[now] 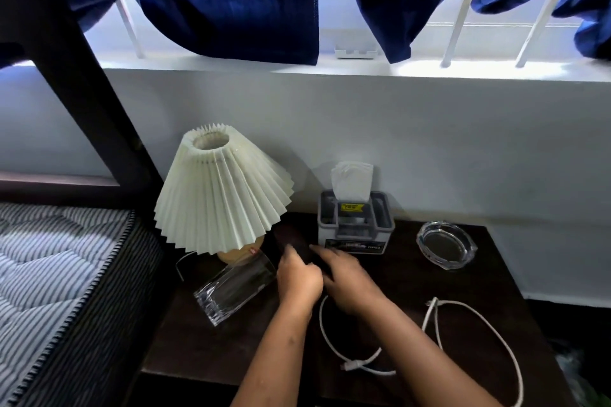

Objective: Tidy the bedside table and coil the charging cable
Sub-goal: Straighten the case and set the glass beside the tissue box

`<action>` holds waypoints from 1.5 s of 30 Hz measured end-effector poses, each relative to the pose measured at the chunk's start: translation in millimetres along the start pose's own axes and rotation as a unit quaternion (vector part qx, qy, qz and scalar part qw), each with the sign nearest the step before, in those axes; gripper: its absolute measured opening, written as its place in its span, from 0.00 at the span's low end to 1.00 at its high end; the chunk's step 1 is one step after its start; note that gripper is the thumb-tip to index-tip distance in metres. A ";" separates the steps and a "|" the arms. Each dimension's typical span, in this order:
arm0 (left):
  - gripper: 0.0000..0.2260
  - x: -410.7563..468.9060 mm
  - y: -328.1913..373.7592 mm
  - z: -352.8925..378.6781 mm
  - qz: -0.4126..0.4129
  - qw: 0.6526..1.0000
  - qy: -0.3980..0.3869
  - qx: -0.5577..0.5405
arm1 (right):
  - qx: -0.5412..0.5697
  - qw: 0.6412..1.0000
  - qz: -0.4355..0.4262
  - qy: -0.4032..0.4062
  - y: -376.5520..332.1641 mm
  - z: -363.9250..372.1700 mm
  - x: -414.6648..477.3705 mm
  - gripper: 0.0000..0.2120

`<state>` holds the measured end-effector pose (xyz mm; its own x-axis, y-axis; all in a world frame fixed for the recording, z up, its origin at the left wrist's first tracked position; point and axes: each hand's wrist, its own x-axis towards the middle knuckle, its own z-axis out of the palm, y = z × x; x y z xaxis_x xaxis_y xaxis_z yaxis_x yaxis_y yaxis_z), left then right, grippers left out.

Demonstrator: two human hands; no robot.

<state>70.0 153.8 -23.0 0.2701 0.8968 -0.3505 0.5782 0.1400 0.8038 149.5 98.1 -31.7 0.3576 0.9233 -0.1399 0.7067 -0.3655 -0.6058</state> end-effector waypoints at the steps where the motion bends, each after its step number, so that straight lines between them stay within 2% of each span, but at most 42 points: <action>1: 0.23 2.1 0.4 1.8 -0.018 0.999 0.001 -0.036 | 0.002 1.000 0.006 -0.009 0.0 3.4 2.8 0.25; 6: 0.22 7.1 3.2 12.0 -0.097 0.974 -0.022 -0.203 | -0.017 0.999 0.014 0.040 -4.7 21.7 5.8 0.23; 9: 0.20 8.6 3.7 13.4 -0.102 0.969 0.000 -0.225 | -0.010 0.997 0.040 0.067 -6.5 23.9 8.4 0.18; 13: 0.19 10.3 4.2 8.7 -0.059 0.973 0.026 -0.223 | 0.191 0.973 0.103 0.083 -10.2 16.4 11.5 0.17; 18: 0.17 11.2 -1.0 9.3 -0.014 0.987 0.004 -0.161 | 0.290 0.946 0.135 0.056 -10.3 23.8 15.2 0.19; 23: 0.21 8.6 -0.4 17.2 0.021 0.999 0.008 -0.023 | 0.227 0.965 0.111 0.073 -5.6 24.5 12.6 0.19; 27: 0.24 7.4 -1.7 18.4 0.008 1.000 -0.004 0.008 | 0.183 0.977 0.052 0.100 -4.6 15.6 9.0 0.15; 30: 0.26 9.1 -2.8 16.1 -0.013 0.999 -0.012 0.040 | 0.125 0.990 0.015 0.069 -3.1 14.3 5.6 0.13; 36: 0.28 10.0 -3.1 13.4 0.001 1.000 -0.011 0.028 | 0.117 0.993 -0.002 0.030 -11.9 9.8 -2.8 0.16; 41: 0.29 10.2 -3.0 16.2 0.030 0.999 -0.017 0.008 | 0.063 0.997 0.036 0.026 -14.7 14.0 0.9 0.19; 45: 0.32 12.6 -2.7 15.9 0.029 0.999 -0.018 -0.008 | 0.091 0.993 0.070 0.032 -13.9 18.7 5.2 0.18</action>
<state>84.0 158.1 -37.2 0.3308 0.8876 -0.3207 0.5490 0.0954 0.8304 130.2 110.2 -38.6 0.4877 0.8530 -0.1858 0.5276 -0.4576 -0.7158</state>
